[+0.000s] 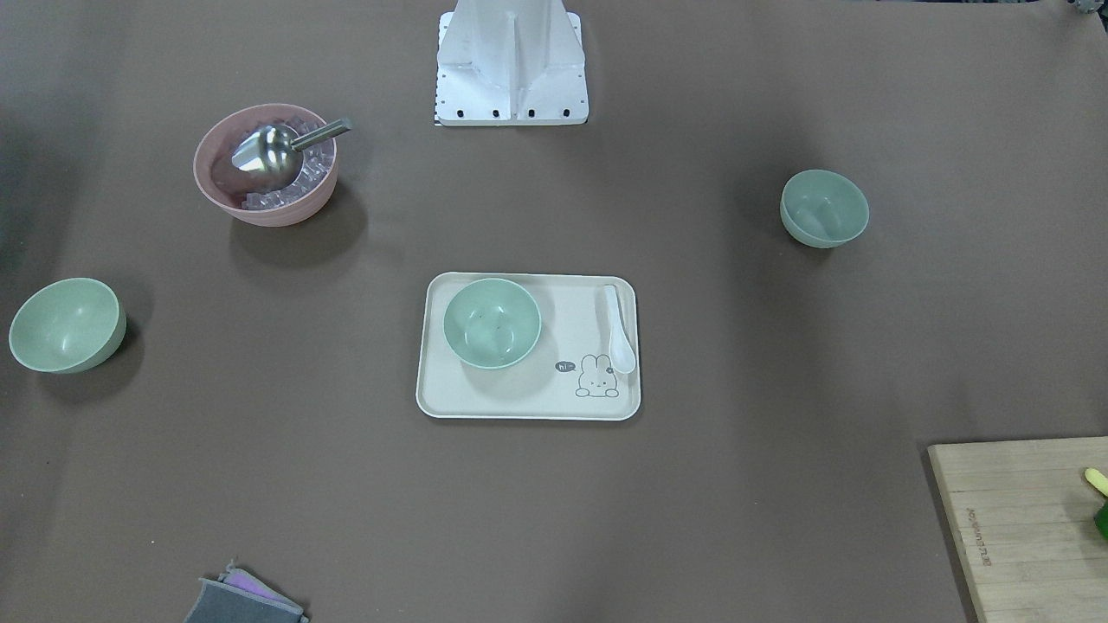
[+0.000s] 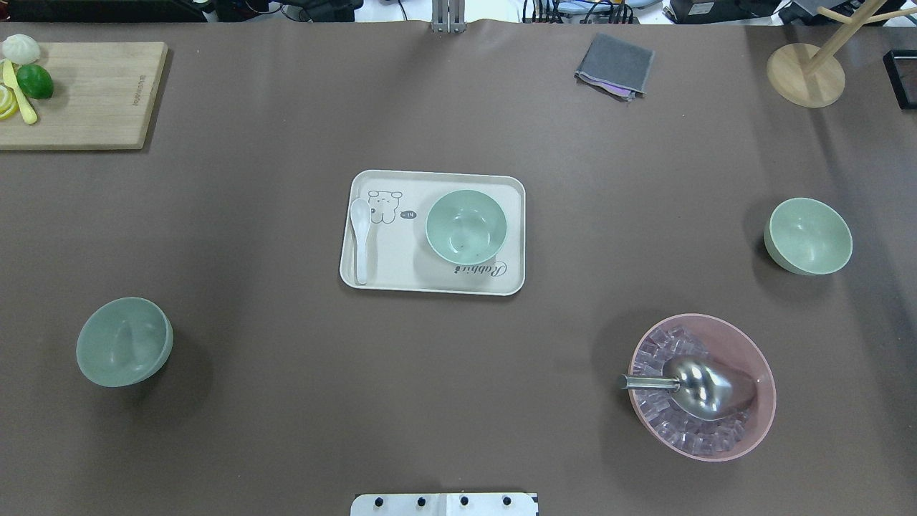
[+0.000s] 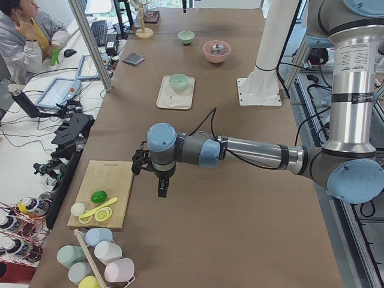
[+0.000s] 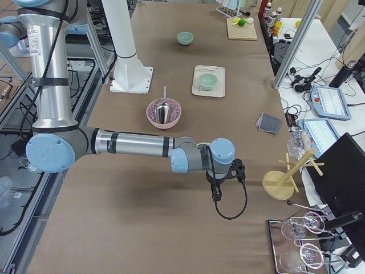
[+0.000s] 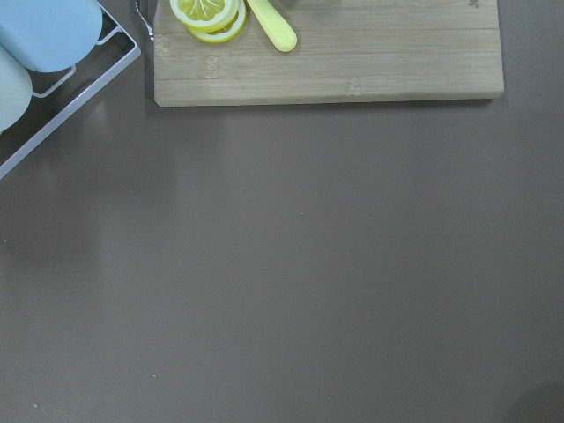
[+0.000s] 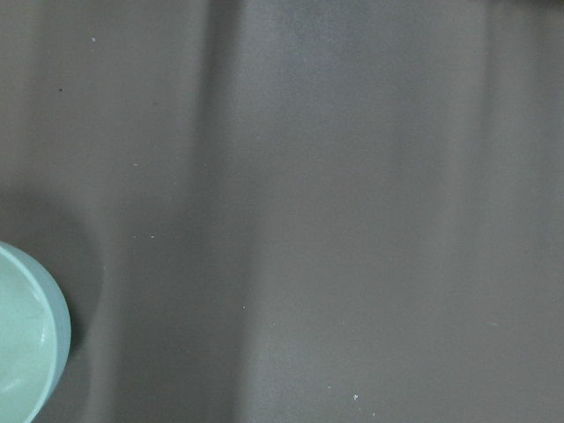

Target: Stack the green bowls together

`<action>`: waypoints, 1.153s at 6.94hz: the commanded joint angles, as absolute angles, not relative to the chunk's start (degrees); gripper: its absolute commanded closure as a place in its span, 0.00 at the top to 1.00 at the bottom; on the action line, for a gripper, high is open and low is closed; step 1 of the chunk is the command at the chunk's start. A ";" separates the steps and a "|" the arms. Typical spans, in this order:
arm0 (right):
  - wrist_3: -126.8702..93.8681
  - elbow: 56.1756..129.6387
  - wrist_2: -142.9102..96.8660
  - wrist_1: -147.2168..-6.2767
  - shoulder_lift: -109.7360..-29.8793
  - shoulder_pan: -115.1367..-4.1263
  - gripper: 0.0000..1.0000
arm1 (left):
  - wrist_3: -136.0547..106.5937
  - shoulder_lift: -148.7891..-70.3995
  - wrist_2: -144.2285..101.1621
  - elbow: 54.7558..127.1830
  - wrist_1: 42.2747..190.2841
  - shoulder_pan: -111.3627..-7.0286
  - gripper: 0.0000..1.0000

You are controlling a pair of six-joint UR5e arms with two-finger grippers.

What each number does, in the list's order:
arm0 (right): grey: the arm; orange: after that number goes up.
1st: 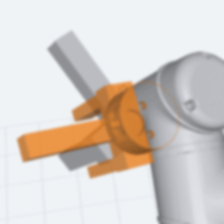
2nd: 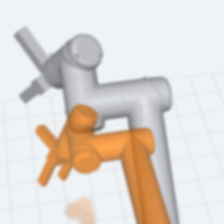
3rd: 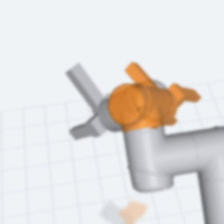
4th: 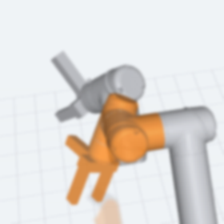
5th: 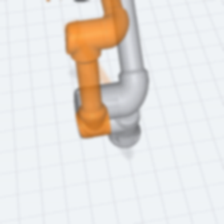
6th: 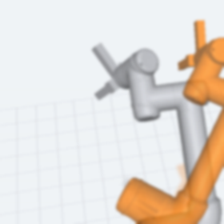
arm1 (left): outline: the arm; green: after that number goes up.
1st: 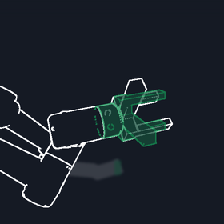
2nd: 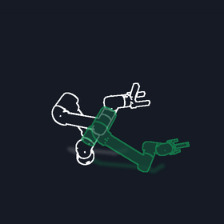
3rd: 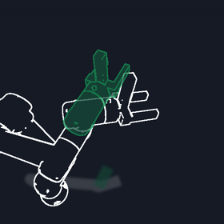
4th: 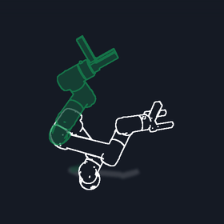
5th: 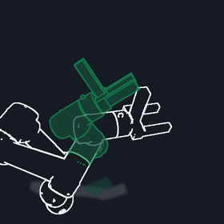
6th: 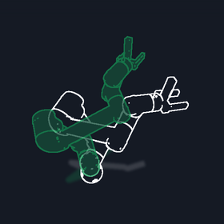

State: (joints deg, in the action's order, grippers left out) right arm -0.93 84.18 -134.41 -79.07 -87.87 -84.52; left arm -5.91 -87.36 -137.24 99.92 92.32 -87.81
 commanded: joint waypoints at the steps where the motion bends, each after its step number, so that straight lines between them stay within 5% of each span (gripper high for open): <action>1: -3.84 83.67 -134.65 -78.93 -87.19 -80.18 1.00 | -5.89 -87.45 -137.29 100.11 92.37 -85.88 0.98; 8: -19.42 81.92 -134.56 -69.35 -84.38 -69.96 0.99 | -8.70 -87.63 -137.37 99.76 95.45 -85.43 0.98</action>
State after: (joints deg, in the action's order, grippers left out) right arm -19.28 82.37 -134.54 -69.43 -85.11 -70.60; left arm -8.67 -87.64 -137.34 99.77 95.37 -85.44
